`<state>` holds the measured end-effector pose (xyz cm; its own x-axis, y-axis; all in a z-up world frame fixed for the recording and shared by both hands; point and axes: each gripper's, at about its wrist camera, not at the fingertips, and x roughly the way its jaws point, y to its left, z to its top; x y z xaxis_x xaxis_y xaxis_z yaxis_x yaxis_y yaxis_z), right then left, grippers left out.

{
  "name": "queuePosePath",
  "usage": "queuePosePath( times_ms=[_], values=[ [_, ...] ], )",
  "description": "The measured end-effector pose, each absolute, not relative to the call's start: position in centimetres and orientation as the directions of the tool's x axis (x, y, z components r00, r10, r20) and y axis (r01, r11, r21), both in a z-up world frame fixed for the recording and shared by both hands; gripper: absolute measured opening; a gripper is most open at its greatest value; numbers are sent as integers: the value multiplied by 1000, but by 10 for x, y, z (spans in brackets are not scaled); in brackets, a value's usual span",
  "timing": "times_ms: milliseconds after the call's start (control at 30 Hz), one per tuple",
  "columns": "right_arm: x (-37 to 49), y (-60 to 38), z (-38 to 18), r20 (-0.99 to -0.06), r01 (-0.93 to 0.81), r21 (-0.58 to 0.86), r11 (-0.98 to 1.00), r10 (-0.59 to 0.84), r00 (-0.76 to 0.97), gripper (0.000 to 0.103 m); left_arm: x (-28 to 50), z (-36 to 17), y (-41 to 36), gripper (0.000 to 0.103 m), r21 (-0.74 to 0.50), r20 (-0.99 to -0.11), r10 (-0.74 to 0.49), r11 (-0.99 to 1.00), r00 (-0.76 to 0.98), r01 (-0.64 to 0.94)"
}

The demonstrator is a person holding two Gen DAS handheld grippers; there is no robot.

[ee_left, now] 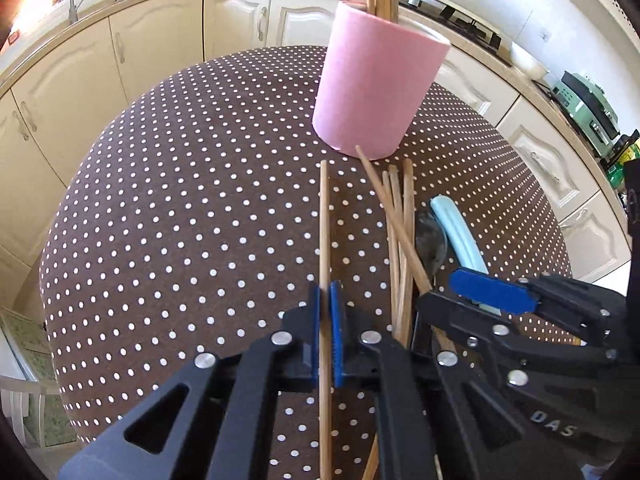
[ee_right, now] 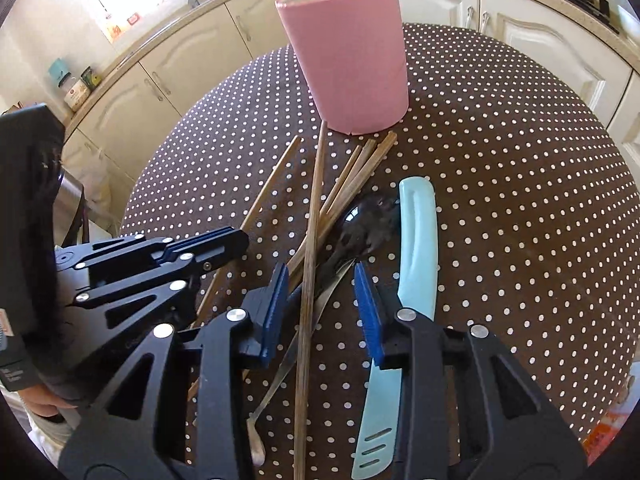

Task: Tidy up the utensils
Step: 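Grasp a chopstick with the right gripper while the left gripper grasps another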

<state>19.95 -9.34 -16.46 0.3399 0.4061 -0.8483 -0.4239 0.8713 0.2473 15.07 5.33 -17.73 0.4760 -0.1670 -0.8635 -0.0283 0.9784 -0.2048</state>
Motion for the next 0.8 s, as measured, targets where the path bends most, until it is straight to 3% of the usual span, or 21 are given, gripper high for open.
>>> queuePosePath(
  times_ms=[233, 367, 800],
  values=[
    [201, -86, -172, -856, -427, 249, 869, 404, 322, 19, 162, -179, 44, 5, -199, -867, -165, 980, 469, -23],
    [201, -90, -166, -843, -421, 259, 869, 416, 341, 7, 170, -178, 36, 5, -208, -861, -175, 978, 478, -17],
    [190, -121, -137, -754, -435, 291, 852, 484, 445, 6, 155, -137, 30, 5, -235, -760, -212, 971, 614, 44]
  ],
)
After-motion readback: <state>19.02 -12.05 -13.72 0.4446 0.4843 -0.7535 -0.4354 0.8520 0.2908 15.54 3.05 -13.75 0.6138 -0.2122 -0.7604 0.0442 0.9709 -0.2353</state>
